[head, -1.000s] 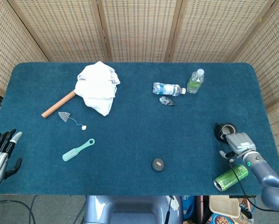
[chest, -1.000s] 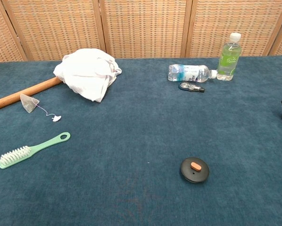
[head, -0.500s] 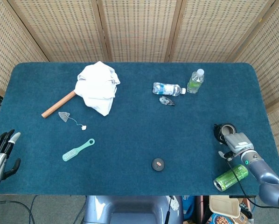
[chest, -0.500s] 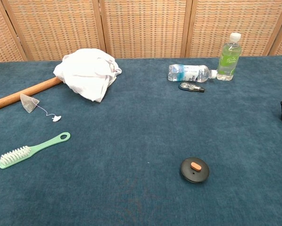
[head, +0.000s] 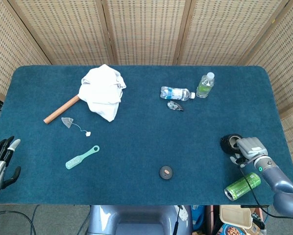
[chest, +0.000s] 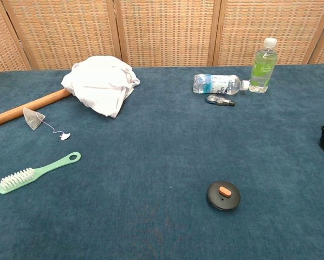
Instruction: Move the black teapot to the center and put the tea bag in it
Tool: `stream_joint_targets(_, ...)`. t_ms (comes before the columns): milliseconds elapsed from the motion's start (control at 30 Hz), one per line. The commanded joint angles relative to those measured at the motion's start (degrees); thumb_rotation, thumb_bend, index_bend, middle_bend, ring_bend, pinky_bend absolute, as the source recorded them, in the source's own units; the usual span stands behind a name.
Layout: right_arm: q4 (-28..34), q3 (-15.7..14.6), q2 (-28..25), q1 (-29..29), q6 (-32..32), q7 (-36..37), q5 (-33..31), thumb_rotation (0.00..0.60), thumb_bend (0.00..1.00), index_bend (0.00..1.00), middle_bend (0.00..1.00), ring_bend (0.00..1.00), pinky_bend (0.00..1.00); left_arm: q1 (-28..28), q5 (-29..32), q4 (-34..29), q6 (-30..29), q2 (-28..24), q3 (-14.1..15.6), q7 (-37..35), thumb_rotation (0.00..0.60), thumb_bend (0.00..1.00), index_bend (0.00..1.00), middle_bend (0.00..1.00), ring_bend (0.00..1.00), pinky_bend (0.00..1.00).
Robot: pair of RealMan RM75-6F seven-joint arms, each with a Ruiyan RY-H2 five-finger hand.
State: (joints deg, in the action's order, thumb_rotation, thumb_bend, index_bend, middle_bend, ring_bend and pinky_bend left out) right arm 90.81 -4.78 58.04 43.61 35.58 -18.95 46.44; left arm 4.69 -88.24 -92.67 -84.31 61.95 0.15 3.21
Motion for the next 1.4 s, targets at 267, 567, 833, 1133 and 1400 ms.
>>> stream_joint_targets(267, 2.5, 2.8, -2.4, -1.9, 3.7, 4.4, 6.1, 0.434, 0.55, 0.78, 0.79, 0.77, 0.67, 0.0, -0.2, -0.3, -0.3, -0.1, -0.1, -0.1, 0.6, 0.48, 0.03, 0.0, 0.0, 0.0)
stream_joint_targets(567, 6.8, 5.3, -6.4, -2.6, 3.9, 9.1, 11.1, 0.425, 0.58, 0.8, 0.81, 0.8, 0.67, -0.2, -0.9, -0.8, -0.9, -0.3, 0.1, -0.1, 0.6, 0.48, 0.03, 0.0, 0.0, 0.0)
stream_joint_targets(833, 11.5, 7.3, -9.2, -2.4, 3.7, 11.5, 14.9, 0.437, 0.58, 0.81, 0.82, 0.8, 0.67, -0.3, -1.4, -1.0, -1.5, -0.5, 0.0, -0.1, 0.6, 0.48, 0.03, 0.0, 0.0, 0.0)
stream_joint_targets(1133, 15.6, 9.3, -11.0, -0.5, 2.8, 11.4, 16.0, 0.434, 0.58, 0.81, 0.82, 0.8, 0.67, -0.3, -1.0, -0.9, -1.4, -0.5, -0.2, -0.1, 0.6, 0.48, 0.03, 0.0, 0.0, 0.0)
stream_joint_targets(1400, 18.9, 11.4, -10.4, 1.7, 2.8, 10.5, 16.3, 0.444, 0.58, 0.81, 0.81, 0.8, 0.67, -0.6, -1.0, -0.1, -1.6, -0.3, 0.0, -0.9, 0.6, 0.48, 0.03, 0.0, 0.0, 0.0)
